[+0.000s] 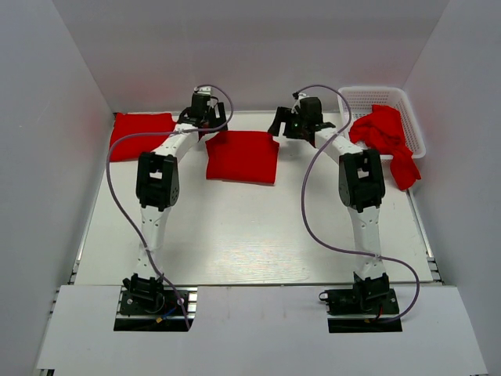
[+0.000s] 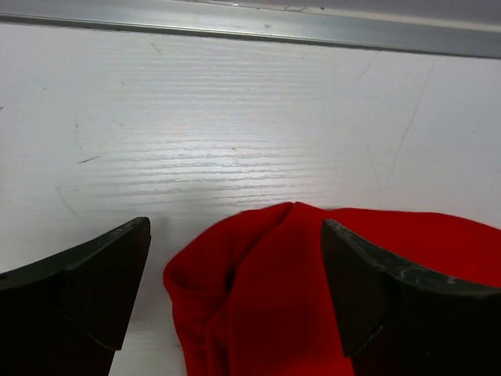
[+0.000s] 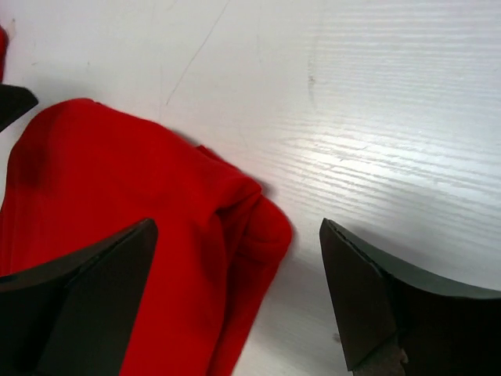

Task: Fold and stack the t-shirts
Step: Smooth out wrinkles on the folded tshirt

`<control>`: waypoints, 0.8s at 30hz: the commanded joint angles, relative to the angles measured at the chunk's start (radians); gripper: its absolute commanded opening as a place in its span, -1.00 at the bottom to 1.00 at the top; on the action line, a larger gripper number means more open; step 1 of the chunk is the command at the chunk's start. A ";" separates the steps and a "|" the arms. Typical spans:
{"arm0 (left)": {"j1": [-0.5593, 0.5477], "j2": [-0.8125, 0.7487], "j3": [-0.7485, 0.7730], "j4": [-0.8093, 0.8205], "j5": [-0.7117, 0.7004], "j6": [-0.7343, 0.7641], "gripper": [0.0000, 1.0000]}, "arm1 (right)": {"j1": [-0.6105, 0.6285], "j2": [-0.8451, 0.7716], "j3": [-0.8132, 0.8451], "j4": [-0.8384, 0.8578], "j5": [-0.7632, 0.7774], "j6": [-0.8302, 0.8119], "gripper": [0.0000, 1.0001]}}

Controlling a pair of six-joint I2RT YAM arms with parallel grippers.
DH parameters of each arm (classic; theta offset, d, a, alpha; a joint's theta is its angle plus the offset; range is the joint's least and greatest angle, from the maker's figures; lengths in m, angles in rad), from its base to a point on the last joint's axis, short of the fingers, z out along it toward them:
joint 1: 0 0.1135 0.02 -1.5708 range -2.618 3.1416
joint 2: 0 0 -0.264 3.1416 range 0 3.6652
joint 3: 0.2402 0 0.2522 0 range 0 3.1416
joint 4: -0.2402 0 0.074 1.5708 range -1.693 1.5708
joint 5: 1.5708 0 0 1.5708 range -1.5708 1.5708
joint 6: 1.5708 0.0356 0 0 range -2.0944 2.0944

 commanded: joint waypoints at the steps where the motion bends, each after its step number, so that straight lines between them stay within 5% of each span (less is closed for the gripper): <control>1: 0.010 -0.151 -0.008 -0.048 -0.006 -0.003 1.00 | -0.007 -0.079 0.038 -0.013 0.033 -0.019 0.81; 8: 0.010 -0.292 -0.085 -0.201 0.016 0.026 1.00 | 0.003 -0.319 -0.164 -0.019 0.026 -0.013 0.81; 12: 0.010 -0.338 -0.196 -0.226 0.146 0.104 1.00 | -0.001 -0.448 -0.390 -0.010 0.007 -0.012 0.81; 24: 0.010 -0.258 -0.248 -0.254 0.142 0.126 1.00 | -0.001 -0.757 -0.729 0.004 0.035 -0.016 0.81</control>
